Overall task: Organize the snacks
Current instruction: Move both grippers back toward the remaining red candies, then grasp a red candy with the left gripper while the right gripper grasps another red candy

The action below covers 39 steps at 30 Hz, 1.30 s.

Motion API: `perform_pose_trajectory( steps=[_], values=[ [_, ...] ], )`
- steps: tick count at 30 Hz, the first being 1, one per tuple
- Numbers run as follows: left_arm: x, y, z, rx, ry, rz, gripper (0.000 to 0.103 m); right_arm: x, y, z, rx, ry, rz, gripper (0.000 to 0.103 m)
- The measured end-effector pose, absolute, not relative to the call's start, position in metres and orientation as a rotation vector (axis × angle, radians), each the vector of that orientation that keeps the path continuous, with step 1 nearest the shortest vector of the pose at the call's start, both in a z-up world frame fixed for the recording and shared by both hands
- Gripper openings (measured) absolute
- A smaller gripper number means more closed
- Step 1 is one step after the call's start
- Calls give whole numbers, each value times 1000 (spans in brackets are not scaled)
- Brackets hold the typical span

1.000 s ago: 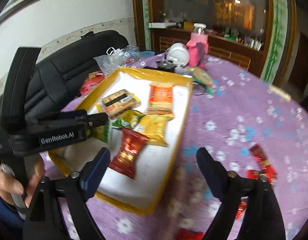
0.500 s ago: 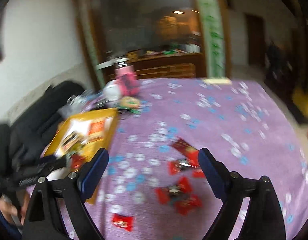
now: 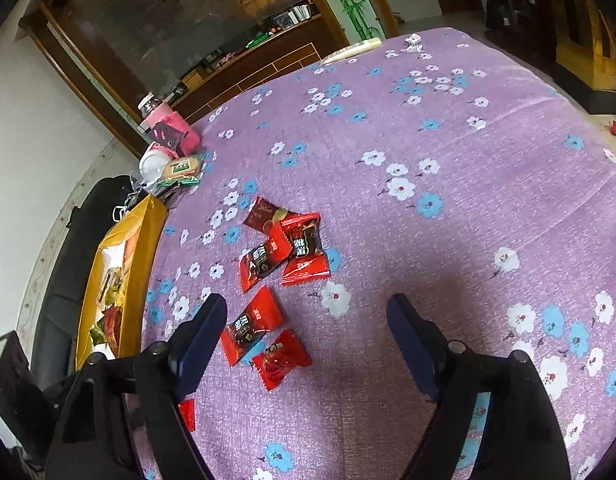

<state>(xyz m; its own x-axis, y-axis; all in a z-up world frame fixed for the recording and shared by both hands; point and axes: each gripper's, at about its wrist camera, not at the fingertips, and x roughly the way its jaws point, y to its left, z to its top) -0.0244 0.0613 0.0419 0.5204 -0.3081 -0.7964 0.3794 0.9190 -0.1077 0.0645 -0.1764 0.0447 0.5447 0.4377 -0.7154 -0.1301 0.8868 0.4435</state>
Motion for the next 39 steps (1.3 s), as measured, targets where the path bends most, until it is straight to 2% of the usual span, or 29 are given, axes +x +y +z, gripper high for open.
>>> perform_pose_trajectory(
  steps=[2,3,4,8,13,15,16,18,19,21,28,31,33,35,37,39],
  values=[
    [-26,54,38,109,942,-430,56,64,-174,44,357,944,367,73],
    [-26,50,36,120,947,-437,52,63,-171,44,346,950,378,64],
    [-25,46,33,138,956,-440,50,63,-168,43,338,954,385,60],
    [-23,43,24,177,974,-439,46,57,-157,44,293,953,416,54],
    [-23,37,14,236,988,-421,46,54,-148,43,242,963,436,36],
    [-23,37,14,231,980,-421,46,55,-144,40,217,981,433,33],
    [-22,36,13,228,975,-419,46,55,-142,39,202,989,433,27],
    [-20,37,13,215,967,-407,45,55,-137,36,171,1001,425,22],
    [-17,38,13,198,965,-391,43,54,-135,35,158,1004,425,22],
    [-12,40,14,176,963,-360,32,53,-131,33,136,1010,436,22],
    [-14,41,14,186,965,-334,33,52,-123,27,82,1032,435,22],
    [-21,43,14,190,974,-361,43,49,-117,27,33,1022,431,22],
    [-24,44,13,194,979,-381,56,46,-111,27,-21,1007,414,23],
    [-29,43,13,209,973,-398,59,45,-108,27,-54,1006,404,26],
    [-33,42,12,225,961,-402,60,46,-105,23,-89,1011,380,32],
    [-32,43,12,216,960,-404,59,45,-104,23,-107,1004,370,33]
  ],
)
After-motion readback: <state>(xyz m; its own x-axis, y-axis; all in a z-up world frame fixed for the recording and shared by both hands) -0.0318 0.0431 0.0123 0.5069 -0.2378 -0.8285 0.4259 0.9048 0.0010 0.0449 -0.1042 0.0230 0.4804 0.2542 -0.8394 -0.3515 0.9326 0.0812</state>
